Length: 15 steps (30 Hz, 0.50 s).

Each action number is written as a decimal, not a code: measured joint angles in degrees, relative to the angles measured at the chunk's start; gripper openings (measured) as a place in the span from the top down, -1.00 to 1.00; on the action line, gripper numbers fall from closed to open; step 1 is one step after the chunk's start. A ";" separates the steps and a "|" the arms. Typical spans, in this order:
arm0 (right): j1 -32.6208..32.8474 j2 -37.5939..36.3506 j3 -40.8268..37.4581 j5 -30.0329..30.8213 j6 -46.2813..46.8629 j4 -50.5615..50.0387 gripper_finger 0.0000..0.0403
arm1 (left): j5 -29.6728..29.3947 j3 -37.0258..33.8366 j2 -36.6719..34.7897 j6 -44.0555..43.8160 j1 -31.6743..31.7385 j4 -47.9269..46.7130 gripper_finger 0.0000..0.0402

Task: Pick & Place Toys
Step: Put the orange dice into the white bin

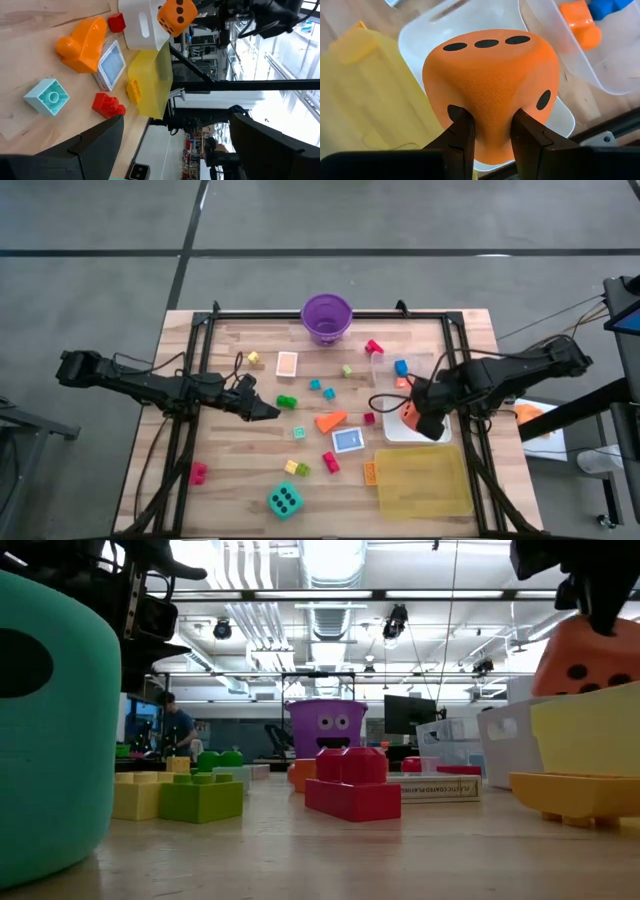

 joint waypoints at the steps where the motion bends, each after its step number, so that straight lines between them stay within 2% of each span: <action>1: 0.35 0.62 -0.02 0.10 -0.01 -0.71 0.57 | 0.02 0.00 0.00 0.01 0.00 0.00 -0.75; 15: 4.63 8.41 -0.48 3.38 0.59 -4.56 0.59 | 0.26 0.00 0.00 0.17 0.00 0.08 -0.75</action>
